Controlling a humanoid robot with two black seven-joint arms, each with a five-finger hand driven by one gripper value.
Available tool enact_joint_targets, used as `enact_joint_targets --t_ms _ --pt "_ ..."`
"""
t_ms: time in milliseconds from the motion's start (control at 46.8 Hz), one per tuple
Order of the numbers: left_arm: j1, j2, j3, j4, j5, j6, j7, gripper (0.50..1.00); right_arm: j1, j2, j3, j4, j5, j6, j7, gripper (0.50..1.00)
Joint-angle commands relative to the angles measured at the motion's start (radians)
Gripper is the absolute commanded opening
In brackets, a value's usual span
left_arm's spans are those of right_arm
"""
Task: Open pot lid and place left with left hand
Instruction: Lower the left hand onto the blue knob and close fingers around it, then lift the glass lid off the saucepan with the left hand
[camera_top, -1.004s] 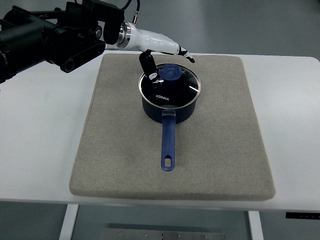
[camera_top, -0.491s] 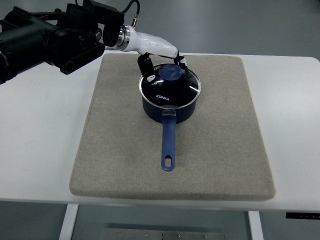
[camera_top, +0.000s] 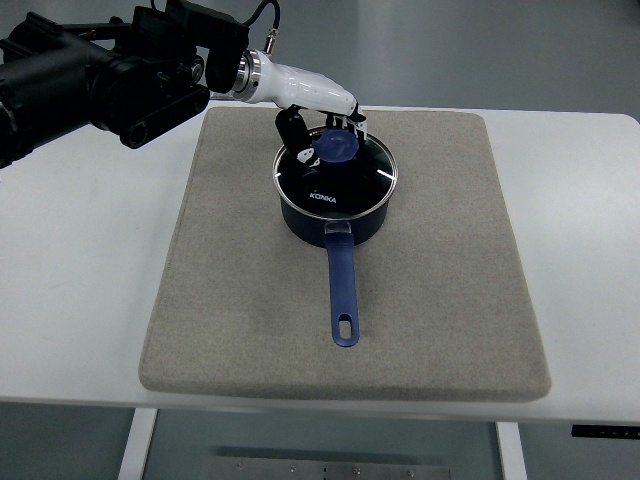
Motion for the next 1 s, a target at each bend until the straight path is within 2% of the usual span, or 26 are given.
enact_joint_targets --t_ms 0,64,192,363,769,982 --pt "-0.001 0.0 0.0 0.0 0.0 0.002 0.0 0.591 0.0 0.0 0.001 0.0 0.0 0.0 -0.001 0.917" --pt "-0.001 0.0 -0.001 0.0 0.0 0.002 0.0 0.557 0.0 0.0 0.0 0.001 0.0 0.0 0.001 0.917" --pt "-0.009 0.009 -0.01 -0.005 -0.002 0.002 0.0 0.521 0.0 0.0 0.001 0.0 0.0 0.0 -0.001 0.917" --pt "-0.023 0.031 -0.014 -0.014 -0.005 0.002 0.0 0.518 0.0 0.0 0.0 0.0 0.0 0.0 0.001 0.917" --pt "-0.018 0.204 -0.003 0.0 -0.005 0.002 0.0 0.512 0.0 0.0 0.001 0.0 0.0 0.0 0.001 0.917" --pt "0.011 0.264 0.005 0.055 -0.003 0.002 0.0 0.518 0.0 0.0 0.0 0.001 0.0 0.0 0.001 0.917"
